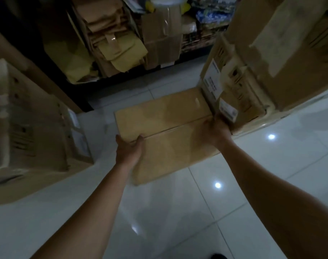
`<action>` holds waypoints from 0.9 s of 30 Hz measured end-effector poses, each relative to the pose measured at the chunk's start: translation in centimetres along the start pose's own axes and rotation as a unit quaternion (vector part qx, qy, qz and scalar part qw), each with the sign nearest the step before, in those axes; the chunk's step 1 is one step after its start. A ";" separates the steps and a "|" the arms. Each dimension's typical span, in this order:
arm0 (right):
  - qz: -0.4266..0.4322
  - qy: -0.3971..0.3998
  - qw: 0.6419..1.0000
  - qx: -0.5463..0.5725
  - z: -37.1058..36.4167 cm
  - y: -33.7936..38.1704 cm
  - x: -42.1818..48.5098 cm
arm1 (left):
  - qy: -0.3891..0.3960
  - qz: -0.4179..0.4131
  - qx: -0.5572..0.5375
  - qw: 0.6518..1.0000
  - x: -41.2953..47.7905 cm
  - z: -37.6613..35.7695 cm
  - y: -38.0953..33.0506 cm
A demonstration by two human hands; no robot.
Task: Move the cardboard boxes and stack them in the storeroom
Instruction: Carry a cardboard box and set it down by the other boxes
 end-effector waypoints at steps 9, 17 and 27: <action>-0.020 0.013 1.000 -0.005 0.1 -0.1 1.9 | -0.023 -0.052 -0.077 0.995 0.5 0.9 -1.0; 0.032 -0.019 0.999 -0.006 13.2 6.5 -8.1 | -0.036 -0.080 -0.093 0.992 -9.4 9.6 -13.5; 0.006 -0.029 0.999 0.041 33.9 13.4 -27.5 | -0.035 -0.075 -0.112 0.990 -29.8 23.1 -30.6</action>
Point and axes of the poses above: each hand's wrist, its own x-axis towards the middle knuckle, its own z-axis out of the back of the hand, y = z × x, the point moved 4 cm from there along x, towards the middle knuckle, and after that the axes turned 15 degrees about -x, right-handed, at the moved point
